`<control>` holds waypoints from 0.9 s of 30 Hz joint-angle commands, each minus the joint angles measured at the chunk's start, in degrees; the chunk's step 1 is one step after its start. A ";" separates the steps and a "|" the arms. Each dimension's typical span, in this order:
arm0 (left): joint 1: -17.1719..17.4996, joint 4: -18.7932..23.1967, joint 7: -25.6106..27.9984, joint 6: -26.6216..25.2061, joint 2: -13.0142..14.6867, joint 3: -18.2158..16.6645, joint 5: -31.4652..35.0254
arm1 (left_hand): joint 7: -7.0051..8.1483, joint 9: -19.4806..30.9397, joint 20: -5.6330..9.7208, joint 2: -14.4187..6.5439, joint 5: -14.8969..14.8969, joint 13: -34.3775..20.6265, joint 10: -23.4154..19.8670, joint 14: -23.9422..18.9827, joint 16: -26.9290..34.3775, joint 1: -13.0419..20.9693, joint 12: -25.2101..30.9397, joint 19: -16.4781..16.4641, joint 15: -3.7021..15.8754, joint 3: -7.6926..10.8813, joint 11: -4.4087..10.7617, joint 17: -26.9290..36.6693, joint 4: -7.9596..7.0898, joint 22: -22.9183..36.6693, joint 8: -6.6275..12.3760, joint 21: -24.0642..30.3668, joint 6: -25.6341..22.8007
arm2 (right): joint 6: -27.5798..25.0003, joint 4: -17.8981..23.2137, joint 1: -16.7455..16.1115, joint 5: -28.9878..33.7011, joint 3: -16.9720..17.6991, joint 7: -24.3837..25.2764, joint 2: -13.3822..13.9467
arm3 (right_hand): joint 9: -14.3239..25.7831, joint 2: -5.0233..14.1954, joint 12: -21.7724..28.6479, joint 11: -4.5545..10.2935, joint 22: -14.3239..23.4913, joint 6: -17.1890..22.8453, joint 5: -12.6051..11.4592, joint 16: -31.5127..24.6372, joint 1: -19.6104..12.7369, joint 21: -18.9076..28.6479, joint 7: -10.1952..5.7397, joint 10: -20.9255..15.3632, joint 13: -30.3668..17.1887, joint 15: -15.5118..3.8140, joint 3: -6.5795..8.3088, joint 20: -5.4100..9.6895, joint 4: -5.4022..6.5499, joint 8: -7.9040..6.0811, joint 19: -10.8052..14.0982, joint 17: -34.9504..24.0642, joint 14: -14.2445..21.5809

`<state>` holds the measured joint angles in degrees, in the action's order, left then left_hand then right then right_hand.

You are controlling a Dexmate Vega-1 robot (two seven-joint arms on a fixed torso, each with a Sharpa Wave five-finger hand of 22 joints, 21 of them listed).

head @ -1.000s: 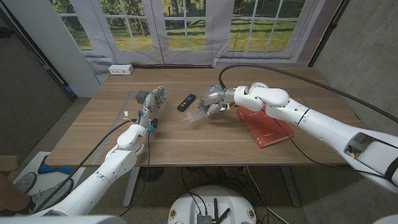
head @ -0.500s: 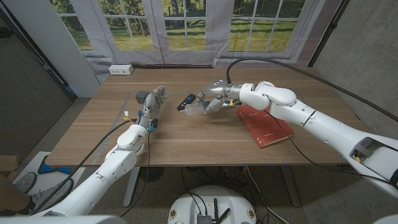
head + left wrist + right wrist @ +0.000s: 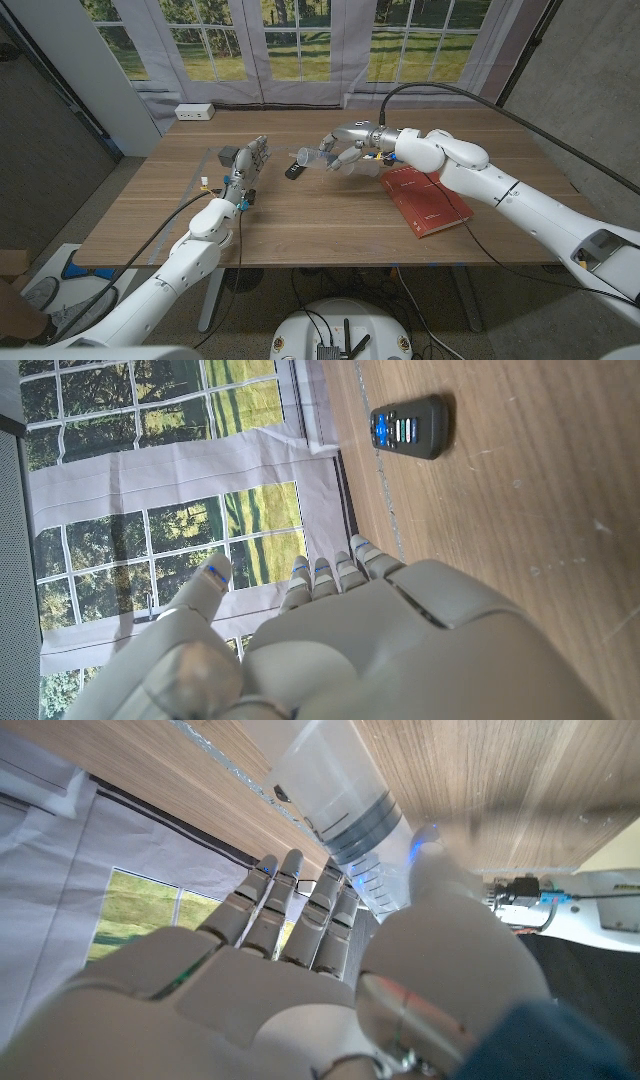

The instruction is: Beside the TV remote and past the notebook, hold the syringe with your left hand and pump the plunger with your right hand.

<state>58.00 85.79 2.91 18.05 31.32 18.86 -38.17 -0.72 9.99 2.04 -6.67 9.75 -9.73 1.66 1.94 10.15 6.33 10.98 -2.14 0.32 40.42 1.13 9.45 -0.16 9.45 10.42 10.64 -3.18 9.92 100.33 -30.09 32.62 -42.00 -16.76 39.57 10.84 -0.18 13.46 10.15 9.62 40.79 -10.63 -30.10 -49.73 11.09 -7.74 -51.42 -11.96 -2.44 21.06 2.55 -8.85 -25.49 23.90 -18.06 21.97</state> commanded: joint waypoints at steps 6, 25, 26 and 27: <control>-1.71 -1.23 -1.13 -0.17 -0.66 0.92 0.27 | 0.11 0.10 0.54 -3.84 0.23 -0.30 -0.37 -0.16 0.06 0.24 -0.05 -0.54 -0.07 0.05 0.19 0.17 -0.14 0.31 0.05 0.37 -0.45 | -6.76 3.07 -2.67 -11.27 3.99 0.60 0.40 | 0.09 4.51 0.34 2.50 -0.02 9.12 -0.38 -0.07 -2.21 0.19 -4.87 -3.35 -0.02 -8.41 -0.13 0.67 0.47 0.09 0.67 -0.04 1.46; -2.83 -1.03 -1.89 -1.54 -0.35 1.89 0.67 | 0.10 0.11 0.18 -3.82 0.22 -0.31 -0.39 -0.05 0.02 0.30 -0.06 -0.81 -0.03 0.05 0.15 0.16 -0.05 0.31 0.04 0.44 -0.50 | -15.38 4.22 -3.34 -22.37 5.09 1.09 0.26 | -0.14 4.18 0.46 2.36 0.01 10.35 -0.66 -0.35 0.10 0.26 -4.76 -4.84 -0.08 -8.33 -1.00 -0.43 0.90 0.72 1.67 0.27 4.24; -2.91 -1.06 -2.00 -1.62 -0.32 1.94 0.65 | 0.09 0.11 0.16 -3.82 0.22 -0.31 -0.39 -0.05 0.02 0.31 -0.06 -0.81 -0.03 0.05 0.18 0.16 -0.04 0.31 0.04 0.44 -0.49 | -15.85 4.30 -3.48 -23.04 5.26 1.36 0.21 | -0.15 4.24 0.46 2.35 0.02 10.45 -0.70 -0.40 0.18 0.26 -4.77 -4.92 -0.09 -8.38 -1.01 -0.45 0.91 0.75 1.70 0.27 4.45; -2.99 -1.10 -2.09 -1.68 -0.31 1.99 0.64 | 0.10 0.11 0.14 -3.82 0.22 -0.31 -0.37 -0.05 0.02 0.31 -0.07 -0.83 0.01 0.05 0.20 0.16 -0.04 0.31 0.03 0.44 -0.48 | -16.14 4.34 -3.58 -23.64 5.37 1.55 0.22 | -0.16 4.27 0.48 2.34 0.02 10.52 -0.72 -0.41 0.36 0.27 -4.78 -5.02 -0.09 -8.35 -1.03 -0.44 0.98 0.78 1.78 0.31 4.64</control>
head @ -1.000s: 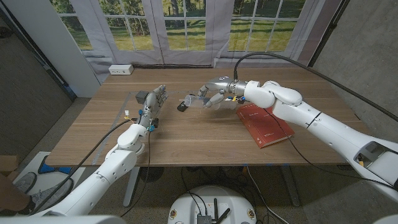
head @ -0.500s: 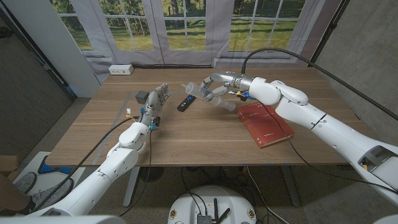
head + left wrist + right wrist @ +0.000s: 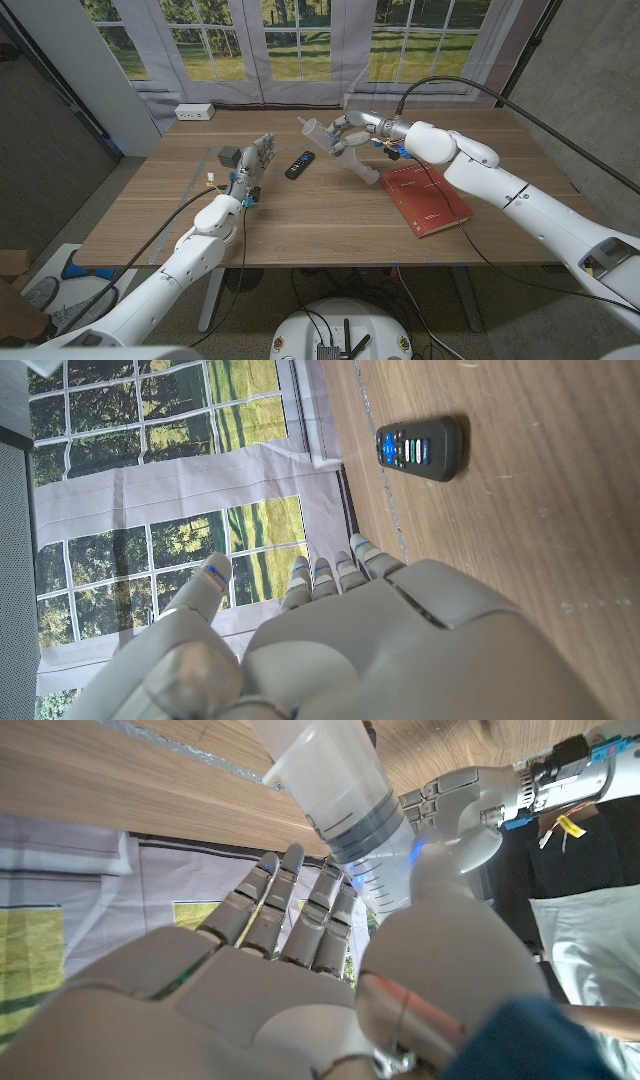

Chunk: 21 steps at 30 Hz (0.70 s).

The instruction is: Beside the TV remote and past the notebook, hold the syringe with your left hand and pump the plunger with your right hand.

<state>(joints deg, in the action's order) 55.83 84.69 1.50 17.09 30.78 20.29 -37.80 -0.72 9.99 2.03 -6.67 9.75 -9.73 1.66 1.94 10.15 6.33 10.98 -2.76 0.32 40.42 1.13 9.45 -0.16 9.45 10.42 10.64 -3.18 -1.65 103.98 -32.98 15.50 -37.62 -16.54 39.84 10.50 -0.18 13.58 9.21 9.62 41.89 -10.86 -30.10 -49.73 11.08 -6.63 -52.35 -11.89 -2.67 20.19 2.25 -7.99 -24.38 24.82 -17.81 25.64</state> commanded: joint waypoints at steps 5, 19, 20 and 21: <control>-1.01 -0.20 -0.78 -0.84 -0.02 0.73 0.14 | 0.07 0.11 0.08 -3.82 0.22 -0.31 -0.49 -0.02 0.01 0.34 -0.03 -0.21 -0.03 0.05 0.18 0.16 0.00 0.32 0.02 0.43 -0.45 | -6.32 1.33 -1.17 -8.73 1.35 2.57 0.18 | 0.15 4.24 0.52 3.27 0.02 10.07 -0.61 -0.45 0.90 0.34 -5.84 -4.81 -0.19 -8.21 -0.30 -0.19 0.11 -0.21 1.33 0.17 1.82; -0.98 -0.08 -0.55 -0.90 -0.10 0.82 0.23 | 0.04 0.11 -0.02 -3.83 0.21 -0.31 -0.49 -0.01 0.02 0.40 -0.06 -0.36 -0.01 0.05 0.25 0.16 0.07 0.32 0.04 0.45 -0.53 | -12.98 6.14 -1.78 -9.30 0.86 6.31 1.46 | 0.11 4.24 1.03 3.21 0.04 11.76 -0.88 -0.69 1.42 0.37 -4.96 -6.91 -0.27 -8.69 -0.40 -0.81 -0.37 0.03 2.19 0.33 3.83; -0.95 -0.08 -0.56 -0.84 -0.13 0.82 0.22 | 0.07 0.11 -0.03 -3.84 0.21 -0.31 -0.50 -0.02 0.02 0.40 -0.05 -0.36 -0.02 0.05 0.22 0.16 0.07 0.32 0.04 0.45 -0.54 | -13.32 6.46 -1.87 -9.33 0.86 6.60 1.53 | 0.11 4.28 1.09 3.21 0.04 11.87 -0.90 -0.72 1.41 0.37 -4.91 -7.07 -0.30 -8.73 -0.39 -0.80 -0.40 0.04 2.25 0.33 3.97; -0.92 -0.05 -0.55 -0.87 -0.12 0.82 0.19 | 0.08 0.11 -0.03 -3.84 0.21 -0.31 -0.49 -0.03 0.03 0.40 -0.06 -0.36 -0.02 0.05 0.17 0.16 0.07 0.32 0.03 0.45 -0.52 | -13.64 6.75 -2.04 -9.47 0.95 6.95 1.55 | 0.11 4.36 1.13 3.21 0.04 12.04 -0.92 -0.79 1.38 0.38 -4.94 -7.23 -0.31 -8.79 -0.35 -0.82 -0.43 0.03 2.33 0.31 4.16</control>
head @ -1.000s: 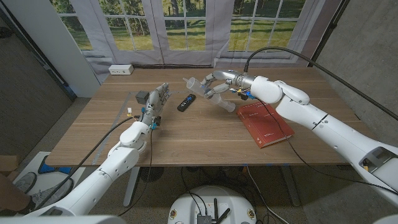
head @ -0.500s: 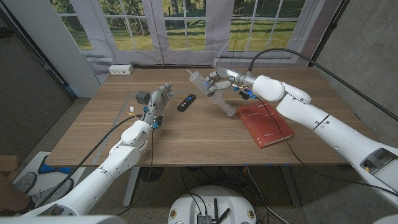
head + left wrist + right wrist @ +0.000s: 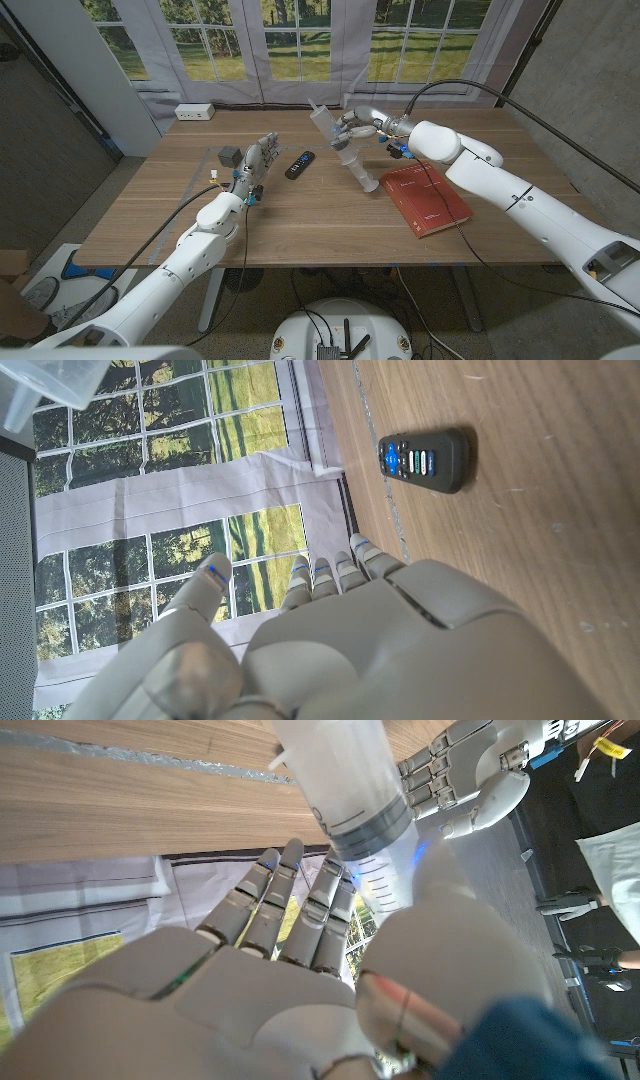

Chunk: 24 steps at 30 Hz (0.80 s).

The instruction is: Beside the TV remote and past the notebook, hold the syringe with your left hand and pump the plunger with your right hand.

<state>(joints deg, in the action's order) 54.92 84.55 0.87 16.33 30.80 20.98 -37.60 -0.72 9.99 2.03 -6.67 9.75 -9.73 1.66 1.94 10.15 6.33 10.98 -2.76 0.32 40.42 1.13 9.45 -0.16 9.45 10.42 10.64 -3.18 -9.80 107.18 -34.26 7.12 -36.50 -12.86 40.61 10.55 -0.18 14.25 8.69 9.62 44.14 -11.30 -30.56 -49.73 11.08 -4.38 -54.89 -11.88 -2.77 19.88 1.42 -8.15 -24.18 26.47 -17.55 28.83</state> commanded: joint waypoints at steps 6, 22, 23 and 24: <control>0.27 0.43 0.27 -0.19 -0.10 0.11 -0.05 | 0.11 0.12 -0.46 -3.87 0.21 -0.31 -0.51 -0.06 0.06 0.42 -0.06 -0.60 -0.02 0.04 0.27 0.17 0.07 0.33 0.03 0.53 -0.51 | -7.22 4.65 -1.17 -2.48 0.20 4.44 0.83 | 0.06 4.41 0.76 3.67 0.03 10.63 -0.56 -0.48 1.28 0.39 -7.02 -5.57 -0.42 -8.87 0.03 0.06 -0.52 -0.23 1.00 0.07 1.72; -0.08 1.63 -1.77 -1.08 1.96 0.51 0.59 | 2.31 0.05 -1.12 -2.11 0.73 -0.38 -2.15 0.01 -0.12 2.59 0.48 -1.13 0.13 0.73 1.39 0.02 4.09 0.17 0.44 0.35 -2.00 | -13.97 7.09 -0.28 -6.16 -0.38 5.06 1.14 | 0.09 4.19 0.94 3.63 0.05 10.90 -0.60 -0.53 1.31 0.21 -6.61 -6.36 -0.58 -8.78 -0.05 -0.37 -0.79 0.14 0.93 0.13 2.47; -0.09 1.60 -2.14 -0.99 2.02 0.50 0.41 | 2.40 0.05 -1.11 -1.97 0.78 -0.39 -2.51 0.01 -0.12 2.83 0.59 -1.14 0.21 0.80 1.53 0.03 4.51 0.17 0.45 0.32 -2.05 | -14.29 7.18 -0.13 -6.16 -0.55 5.05 1.26 | 0.09 4.19 0.95 3.63 0.05 10.92 -0.60 -0.52 1.31 0.21 -6.62 -6.39 -0.59 -8.79 -0.05 -0.40 -0.80 0.16 0.93 0.14 2.49; -0.11 1.49 -2.55 -0.84 1.96 0.47 0.12 | 2.50 0.05 -1.24 -1.66 0.87 -0.42 -3.07 0.04 -0.13 3.27 0.75 -1.23 0.35 0.93 1.64 0.04 5.32 0.16 0.51 0.30 -2.18 | -14.46 7.22 -0.05 -6.38 -0.59 5.01 1.36 | 0.09 4.19 0.95 3.63 0.05 10.94 -0.61 -0.49 1.32 0.20 -6.64 -6.41 -0.59 -8.79 -0.04 -0.40 -0.80 0.17 0.93 0.16 2.50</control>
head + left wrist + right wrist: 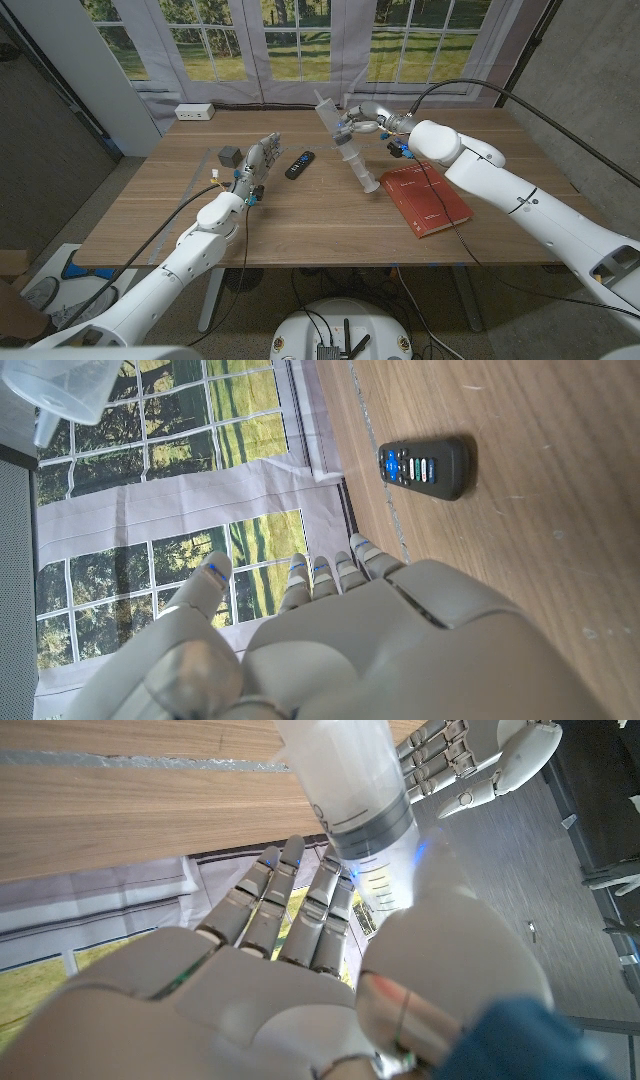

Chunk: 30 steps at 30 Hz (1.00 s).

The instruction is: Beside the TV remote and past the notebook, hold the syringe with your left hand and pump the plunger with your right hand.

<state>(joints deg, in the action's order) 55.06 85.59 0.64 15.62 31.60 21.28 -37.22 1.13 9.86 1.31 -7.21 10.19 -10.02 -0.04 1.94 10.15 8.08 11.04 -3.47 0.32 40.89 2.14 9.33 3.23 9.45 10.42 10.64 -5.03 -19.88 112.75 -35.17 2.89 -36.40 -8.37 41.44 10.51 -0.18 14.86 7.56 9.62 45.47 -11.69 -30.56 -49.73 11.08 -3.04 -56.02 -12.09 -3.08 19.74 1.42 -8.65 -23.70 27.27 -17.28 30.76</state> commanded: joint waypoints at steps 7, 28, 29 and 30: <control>-0.51 0.50 -5.92 0.17 1.75 -0.02 -2.21 | 1.94 0.23 -0.93 1.52 0.71 -0.33 -4.20 -1.00 0.19 4.28 1.33 -1.62 0.39 0.60 2.09 0.26 6.80 0.18 0.92 0.39 -0.89 | -6.12 2.11 1.93 -2.07 -1.75 0.23 1.27 | 0.14 4.10 0.21 4.76 0.06 9.61 -0.21 -0.53 1.50 0.14 -7.80 -5.24 -0.36 -8.31 -0.02 -0.62 -0.29 -0.08 0.08 -0.11 0.87; -3.31 0.83 -16.88 -5.71 2.91 0.84 -9.83 | 2.00 0.44 -7.16 6.36 0.62 -0.57 -6.36 0.32 -0.13 8.77 1.34 0.90 -2.46 0.13 2.28 0.42 7.86 0.10 1.36 -0.68 -1.31 | -7.22 2.25 4.16 0.75 -4.23 -1.01 2.23 | 0.19 3.52 0.01 4.80 0.08 9.68 -0.24 -0.60 1.00 -0.01 -8.00 -5.31 -0.42 -8.31 -0.29 -1.04 -0.79 0.47 -0.12 -0.27 0.73; -3.38 1.22 -16.94 -6.42 3.07 0.90 -10.13 | 1.92 0.46 -7.45 6.59 0.64 -0.58 -6.38 0.33 -0.09 9.08 1.31 1.37 -2.62 0.15 2.29 0.42 7.85 0.09 1.44 -0.76 -1.49 | -7.19 2.25 4.16 0.83 -4.24 -0.98 2.27 | 0.20 3.50 -0.01 4.80 0.09 9.71 -0.24 -0.60 0.99 -0.02 -7.94 -5.29 -0.42 -8.30 -0.31 -1.05 -0.79 0.48 -0.15 -0.28 0.72; -3.54 1.43 -17.31 -7.03 3.25 1.02 -10.39 | 1.79 0.49 -8.04 6.91 0.66 -0.60 -6.38 0.39 -0.04 9.55 1.25 2.34 -3.02 0.17 2.26 0.43 7.82 0.08 1.49 -0.97 -1.54 | -7.28 2.28 4.13 0.87 -4.24 -0.93 2.26 | 0.20 3.52 -0.03 4.80 0.09 9.63 -0.24 -0.61 1.02 -0.01 -7.84 -5.27 -0.42 -8.27 -0.32 -1.05 -0.76 0.54 -0.13 -0.29 0.74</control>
<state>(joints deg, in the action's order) 52.90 86.02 -12.57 12.56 33.74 21.54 -44.88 3.29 10.01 -5.33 -1.04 10.64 -10.31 -5.93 2.05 10.15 16.80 12.31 -2.36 -1.84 40.97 4.41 9.48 10.68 9.45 11.30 9.95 -6.14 -26.41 114.90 -31.55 3.02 -40.09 -9.04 43.44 10.55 -0.18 14.80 7.57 9.62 45.67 -11.62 -30.95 -49.73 11.08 -2.85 -56.01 -12.40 -2.67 19.26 0.38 -9.11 -22.84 27.05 -17.44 31.15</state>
